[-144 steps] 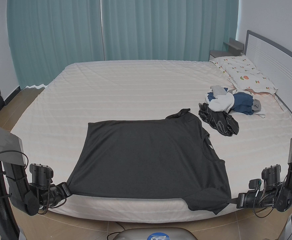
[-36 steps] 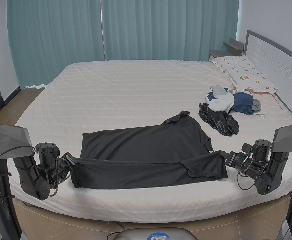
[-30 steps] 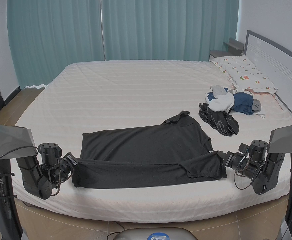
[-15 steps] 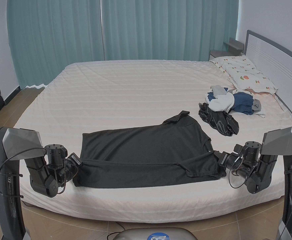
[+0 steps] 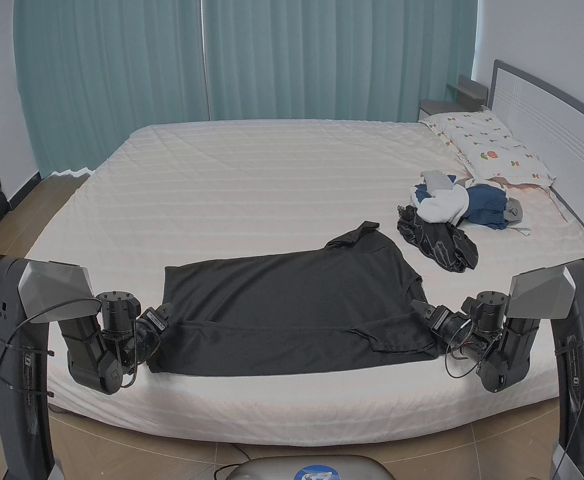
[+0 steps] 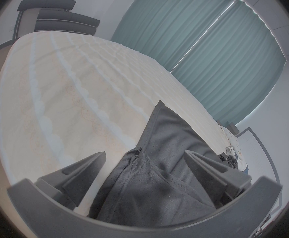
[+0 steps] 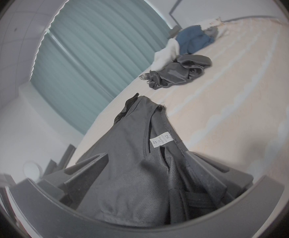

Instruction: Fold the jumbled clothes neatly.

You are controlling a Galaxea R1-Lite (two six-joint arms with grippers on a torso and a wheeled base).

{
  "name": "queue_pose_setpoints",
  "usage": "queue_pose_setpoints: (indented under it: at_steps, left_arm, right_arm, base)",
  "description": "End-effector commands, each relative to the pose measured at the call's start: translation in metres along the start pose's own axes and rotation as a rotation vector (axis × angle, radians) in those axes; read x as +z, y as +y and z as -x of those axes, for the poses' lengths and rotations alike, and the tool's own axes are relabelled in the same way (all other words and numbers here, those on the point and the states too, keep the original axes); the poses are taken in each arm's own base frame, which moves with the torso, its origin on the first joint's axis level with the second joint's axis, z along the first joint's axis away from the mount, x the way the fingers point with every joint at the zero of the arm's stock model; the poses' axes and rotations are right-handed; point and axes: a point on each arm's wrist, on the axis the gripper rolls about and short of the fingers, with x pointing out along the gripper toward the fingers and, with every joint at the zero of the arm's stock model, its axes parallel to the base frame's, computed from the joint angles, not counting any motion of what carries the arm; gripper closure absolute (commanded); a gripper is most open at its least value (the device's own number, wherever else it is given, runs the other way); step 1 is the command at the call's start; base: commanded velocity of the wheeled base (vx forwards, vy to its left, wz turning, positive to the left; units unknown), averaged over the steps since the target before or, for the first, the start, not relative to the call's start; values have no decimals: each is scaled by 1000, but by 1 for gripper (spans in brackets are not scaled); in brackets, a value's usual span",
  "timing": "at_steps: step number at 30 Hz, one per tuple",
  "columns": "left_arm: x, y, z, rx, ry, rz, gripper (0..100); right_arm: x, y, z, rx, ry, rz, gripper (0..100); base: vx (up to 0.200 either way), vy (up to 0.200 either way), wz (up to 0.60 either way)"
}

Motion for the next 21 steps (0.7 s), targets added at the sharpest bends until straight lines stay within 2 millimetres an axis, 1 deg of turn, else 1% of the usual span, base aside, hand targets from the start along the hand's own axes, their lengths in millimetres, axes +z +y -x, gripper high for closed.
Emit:
queue_pose_setpoints:
  at_steps: [1,3,6,11,15,19,21]
  left_arm:
    - [2,7,-3,24,-13,45,0]
    - [4,7,-2,25,-20,72,0]
    - [15,9,0,26,-48,106,0]
    - [27,12,6,33,-74,125,0]
    - [24,16,9,42,-51,136,0]
    - [28,16,8,35,-67,160,0]
    - [27,17,9,41,-62,161,0]
  right_arm:
    - [4,-4,-3,-9,-34,-140,0]
    - [9,-7,-2,-9,-50,-200,0]
    - [18,-2,1,6,-70,-281,0]
    - [17,-3,2,-2,-68,-301,0]
    - [17,-3,3,-4,-69,-305,0]
    - [18,-3,3,-2,-71,-304,0]
    - [18,-3,3,-2,-71,-304,0]
  base:
    - [0,0,0]
    - [0,0,0]
    - [0,0,0]
    - [0,0,0]
    - [0,0,0]
    - [0,0,0]
    - [0,0,0]
